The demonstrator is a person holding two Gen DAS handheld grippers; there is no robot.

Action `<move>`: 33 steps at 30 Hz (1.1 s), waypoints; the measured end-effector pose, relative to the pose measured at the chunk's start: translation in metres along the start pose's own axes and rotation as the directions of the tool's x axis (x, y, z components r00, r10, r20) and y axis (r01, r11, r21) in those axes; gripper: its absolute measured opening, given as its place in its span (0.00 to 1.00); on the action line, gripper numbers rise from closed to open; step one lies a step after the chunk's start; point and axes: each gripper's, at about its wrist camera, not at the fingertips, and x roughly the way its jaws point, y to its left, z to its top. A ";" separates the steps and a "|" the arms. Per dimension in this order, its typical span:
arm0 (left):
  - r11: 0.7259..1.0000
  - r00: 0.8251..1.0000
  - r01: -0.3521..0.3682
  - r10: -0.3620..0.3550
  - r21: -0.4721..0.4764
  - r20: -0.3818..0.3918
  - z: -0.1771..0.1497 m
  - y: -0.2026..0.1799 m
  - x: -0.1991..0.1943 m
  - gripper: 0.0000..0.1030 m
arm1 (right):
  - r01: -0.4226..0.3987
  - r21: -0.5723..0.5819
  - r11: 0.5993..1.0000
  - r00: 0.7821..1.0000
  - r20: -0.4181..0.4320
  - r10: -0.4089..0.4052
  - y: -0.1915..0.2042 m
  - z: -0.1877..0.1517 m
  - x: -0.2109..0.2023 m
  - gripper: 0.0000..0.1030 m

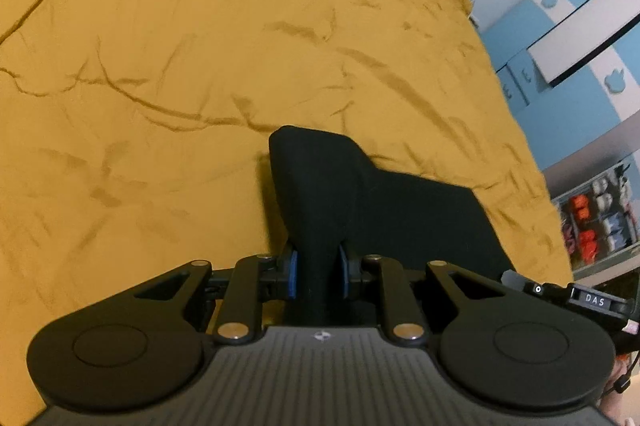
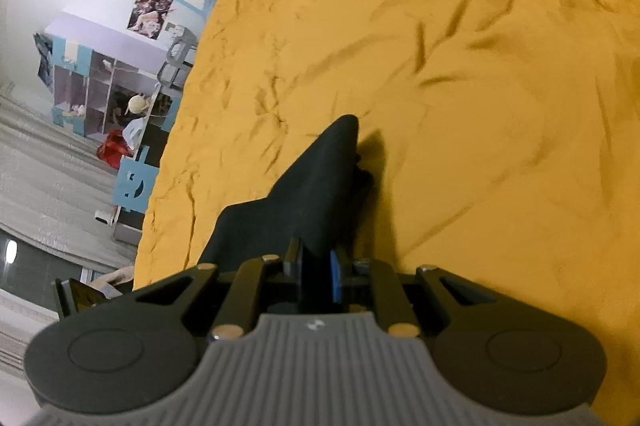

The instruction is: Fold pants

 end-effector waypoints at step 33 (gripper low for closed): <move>0.920 0.974 -0.224 0.203 0.322 0.099 -0.130 -0.052 -0.067 0.47 | 0.344 -0.695 0.631 0.935 0.191 -0.299 0.079 -0.136 -0.007 0.43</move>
